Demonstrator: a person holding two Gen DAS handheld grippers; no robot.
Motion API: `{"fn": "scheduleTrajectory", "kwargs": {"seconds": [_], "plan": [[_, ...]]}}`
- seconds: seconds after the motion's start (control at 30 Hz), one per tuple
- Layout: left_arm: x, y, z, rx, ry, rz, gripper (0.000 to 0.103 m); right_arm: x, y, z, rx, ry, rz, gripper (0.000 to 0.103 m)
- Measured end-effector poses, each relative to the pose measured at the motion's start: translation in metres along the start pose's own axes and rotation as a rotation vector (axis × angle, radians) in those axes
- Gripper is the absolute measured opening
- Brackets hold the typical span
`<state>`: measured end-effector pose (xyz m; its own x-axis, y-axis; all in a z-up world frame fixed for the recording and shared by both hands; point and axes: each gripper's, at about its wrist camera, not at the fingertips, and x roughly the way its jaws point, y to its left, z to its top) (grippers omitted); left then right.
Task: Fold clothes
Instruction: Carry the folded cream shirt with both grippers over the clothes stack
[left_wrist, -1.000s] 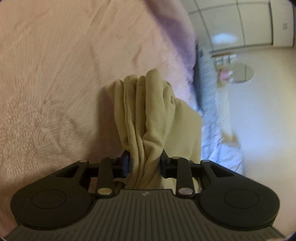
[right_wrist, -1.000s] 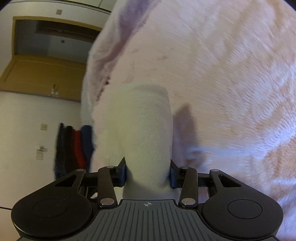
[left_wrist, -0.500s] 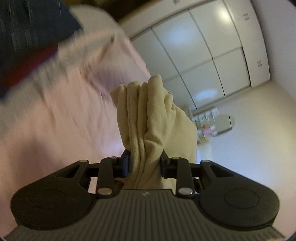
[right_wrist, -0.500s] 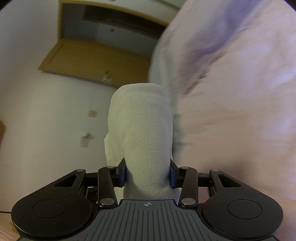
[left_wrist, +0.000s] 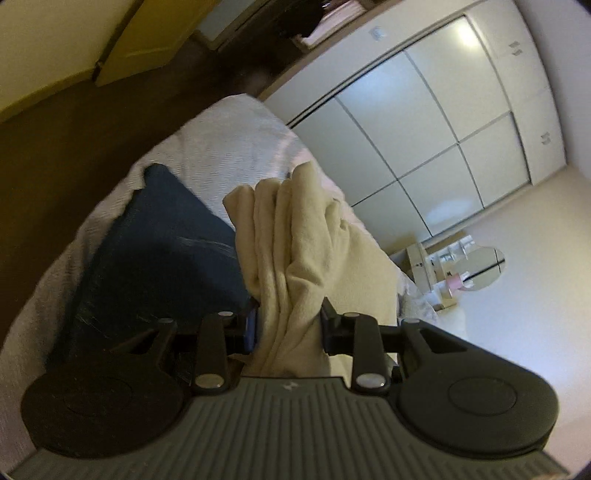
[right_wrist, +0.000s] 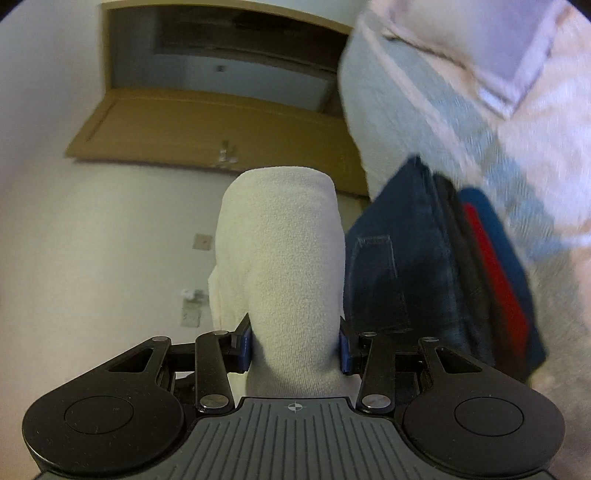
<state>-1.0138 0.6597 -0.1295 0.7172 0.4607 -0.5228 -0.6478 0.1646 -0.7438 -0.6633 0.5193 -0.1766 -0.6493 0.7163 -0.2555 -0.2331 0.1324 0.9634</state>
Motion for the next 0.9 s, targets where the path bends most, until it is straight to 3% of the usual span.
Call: {"fn": "scheduleTrajectory", "kwargs": {"seconds": [0.17, 0.37, 0.57, 0.7, 0.83, 0.9], "plan": [[0.015, 0.051, 0.02, -0.075, 0.031, -0.04, 0.027, 0.038, -0.001, 0.006, -0.036, -0.008, -0.089, 0.042], [0.049, 0.066, 0.029, -0.062, 0.065, -0.072, 0.027, 0.065, -0.011, 0.019, -0.056, -0.058, -0.127, 0.042], [0.076, 0.102, 0.024, -0.101, 0.121, -0.014, 0.033, 0.09, -0.045, 0.032, -0.031, -0.031, -0.192, 0.052], [0.053, 0.096, 0.027, -0.065, 0.06, 0.002, 0.033, 0.084, -0.033, 0.035, -0.111, -0.04, -0.215, 0.059], [0.018, 0.081, 0.034, 0.011, -0.04, 0.088, 0.032, 0.061, 0.0, 0.037, -0.305, -0.143, -0.316, 0.06], [0.002, 0.062, 0.032, 0.111, -0.083, 0.111, 0.015, 0.05, 0.019, 0.032, -0.444, -0.189, -0.379, 0.059]]}}
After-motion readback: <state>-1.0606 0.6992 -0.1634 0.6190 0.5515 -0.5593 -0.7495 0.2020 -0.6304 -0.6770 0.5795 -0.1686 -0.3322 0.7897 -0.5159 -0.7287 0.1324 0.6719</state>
